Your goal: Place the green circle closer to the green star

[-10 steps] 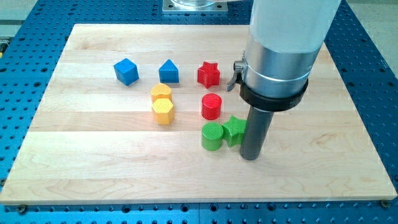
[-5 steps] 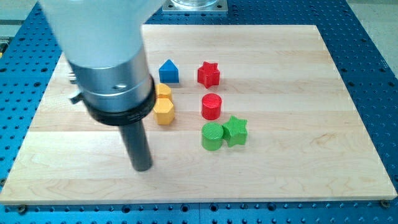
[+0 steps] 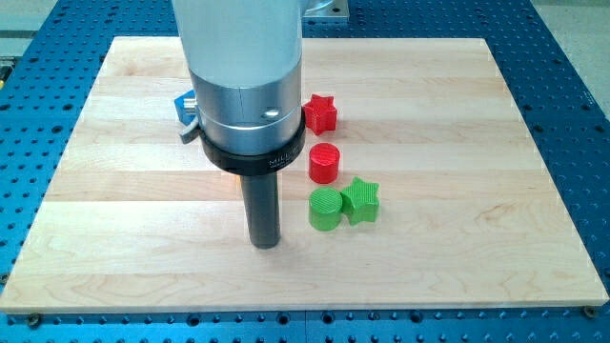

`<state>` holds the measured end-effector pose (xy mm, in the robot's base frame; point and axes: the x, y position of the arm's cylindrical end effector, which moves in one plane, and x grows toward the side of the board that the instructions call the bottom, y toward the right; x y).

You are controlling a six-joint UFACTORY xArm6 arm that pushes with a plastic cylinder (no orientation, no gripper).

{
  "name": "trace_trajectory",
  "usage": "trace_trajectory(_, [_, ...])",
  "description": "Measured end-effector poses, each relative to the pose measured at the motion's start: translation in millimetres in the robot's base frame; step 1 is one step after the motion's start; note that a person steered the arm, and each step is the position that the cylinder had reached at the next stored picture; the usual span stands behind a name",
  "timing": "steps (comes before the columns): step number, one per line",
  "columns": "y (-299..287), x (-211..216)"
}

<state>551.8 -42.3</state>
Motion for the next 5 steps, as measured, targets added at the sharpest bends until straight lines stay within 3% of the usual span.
trace_trajectory(3, [8.2, -7.9])
trace_trajectory(5, [69.6, -26.5])
